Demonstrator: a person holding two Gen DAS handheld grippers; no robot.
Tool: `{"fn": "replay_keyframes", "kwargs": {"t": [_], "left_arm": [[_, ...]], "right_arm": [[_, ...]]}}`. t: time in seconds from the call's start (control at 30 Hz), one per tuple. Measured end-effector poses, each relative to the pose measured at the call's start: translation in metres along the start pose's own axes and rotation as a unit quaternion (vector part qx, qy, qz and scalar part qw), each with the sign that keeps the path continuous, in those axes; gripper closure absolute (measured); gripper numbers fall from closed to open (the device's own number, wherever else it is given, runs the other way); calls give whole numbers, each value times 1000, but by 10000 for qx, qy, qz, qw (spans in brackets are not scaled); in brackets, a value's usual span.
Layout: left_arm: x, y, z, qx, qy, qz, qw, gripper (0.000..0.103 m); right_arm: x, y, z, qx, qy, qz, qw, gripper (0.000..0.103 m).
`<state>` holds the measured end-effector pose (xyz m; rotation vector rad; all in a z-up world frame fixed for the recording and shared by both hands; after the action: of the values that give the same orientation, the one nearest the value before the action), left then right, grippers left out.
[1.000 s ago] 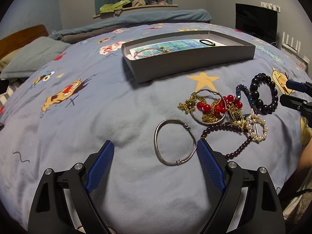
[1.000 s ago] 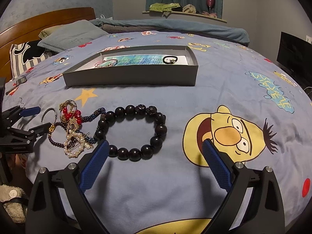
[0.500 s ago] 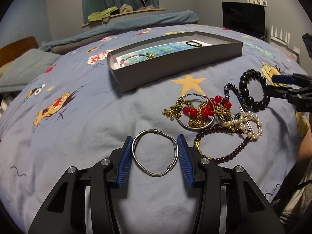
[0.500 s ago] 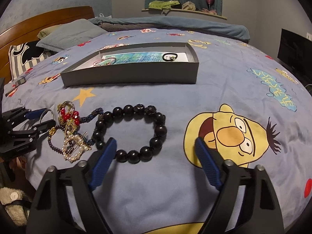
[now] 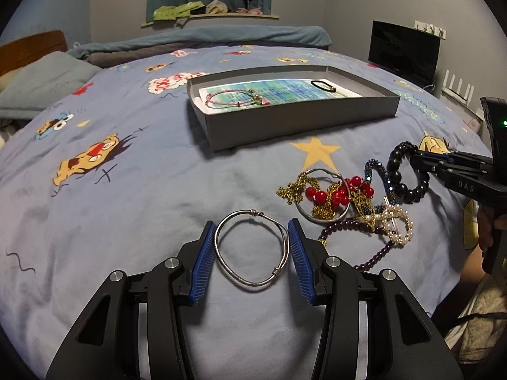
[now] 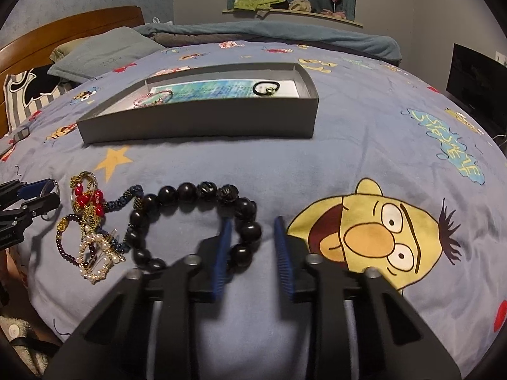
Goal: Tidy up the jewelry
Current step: 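Grasp the silver bangle with the left tool while the right tool grasps the black bead bracelet, then lower both bracelets into the grey tray and open both tools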
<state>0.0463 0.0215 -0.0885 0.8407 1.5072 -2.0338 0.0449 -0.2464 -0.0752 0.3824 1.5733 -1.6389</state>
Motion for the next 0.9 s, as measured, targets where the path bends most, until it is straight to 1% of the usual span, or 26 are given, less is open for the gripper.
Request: {"fn": "replay_keyframes", "kwargs": {"t": [0.07,0.23,0.33,0.6,0.67,0.8,0.9], "left_arm": [[-3,-3,0,-6,3,34,10000,55],[-10,-11,-2,-48,30,105,9999,55],[-19,-17,-1,-66,84,175,9998,55],[-61,-26,3,-120,204,330,9992,55],[-74,-24,4,-128,233,304,9992,55],[-98,-21,9,-51,196,384,9991,55],[-115,-9,12,26,121,342,9993,55]], "right_arm": [[-2,-3,1,-21,11,58,10000,88],[-10,-15,5,12,42,245,9997,89],[-22,-24,7,30,-27,370,9993,89],[-62,-44,27,281,-130,756,9967,89],[-73,-48,32,371,-147,848,9956,89],[-101,-53,46,555,-158,1087,9924,89],[-117,-50,53,636,-145,1182,9908,89]]}}
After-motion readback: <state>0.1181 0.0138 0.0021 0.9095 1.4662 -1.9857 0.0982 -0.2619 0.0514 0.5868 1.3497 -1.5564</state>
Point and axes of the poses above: each gripper's, at about its wrist camera, not at the fingertips, and y roughly the way its jaws point, z to its right, x to its underside, the point moved 7 cm from there along y, roughly the way its jaws point, and after that the axes turned 14 degrees about -y, right-handed, at the moved point
